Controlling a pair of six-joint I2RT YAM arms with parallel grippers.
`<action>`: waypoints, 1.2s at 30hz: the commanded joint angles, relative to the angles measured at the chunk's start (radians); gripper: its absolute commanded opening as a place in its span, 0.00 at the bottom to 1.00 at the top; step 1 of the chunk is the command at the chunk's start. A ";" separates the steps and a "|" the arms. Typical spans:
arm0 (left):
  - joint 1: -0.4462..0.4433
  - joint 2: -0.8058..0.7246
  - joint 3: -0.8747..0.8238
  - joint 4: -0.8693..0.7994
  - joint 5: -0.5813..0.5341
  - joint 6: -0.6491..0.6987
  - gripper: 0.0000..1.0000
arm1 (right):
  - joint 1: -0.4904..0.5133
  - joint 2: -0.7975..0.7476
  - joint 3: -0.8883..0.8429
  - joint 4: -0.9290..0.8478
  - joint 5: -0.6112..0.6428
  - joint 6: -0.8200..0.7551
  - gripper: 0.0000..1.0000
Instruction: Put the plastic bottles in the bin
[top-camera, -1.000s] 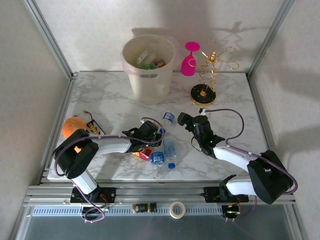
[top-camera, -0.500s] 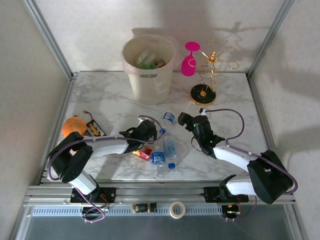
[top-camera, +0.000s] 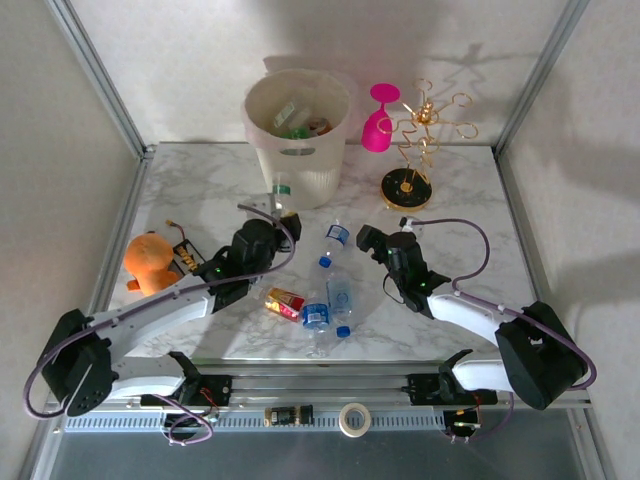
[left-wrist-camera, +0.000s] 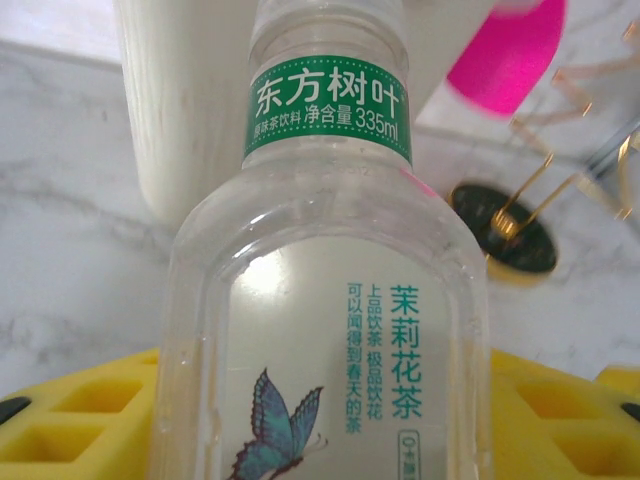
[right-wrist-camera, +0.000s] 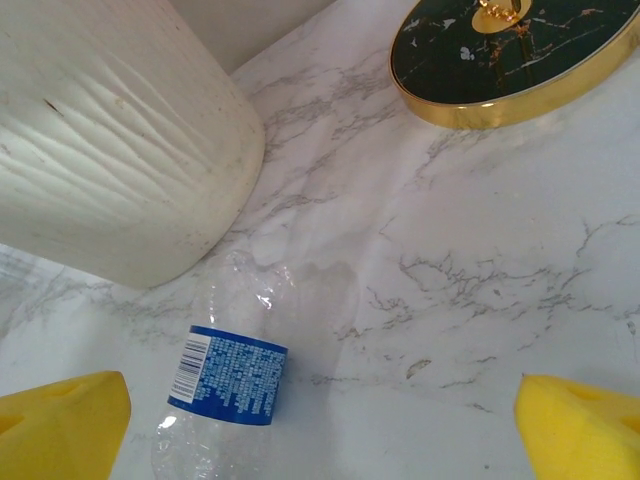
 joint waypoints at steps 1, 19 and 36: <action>0.040 -0.051 0.058 0.119 0.000 0.052 0.47 | 0.005 -0.022 -0.020 0.011 0.025 0.000 0.99; 0.269 0.375 0.706 0.009 0.272 0.154 0.48 | 0.006 -0.158 -0.103 -0.031 0.038 -0.018 0.99; 0.320 0.952 1.438 -0.334 0.335 0.199 0.50 | 0.003 -0.264 -0.145 -0.100 0.073 -0.009 0.99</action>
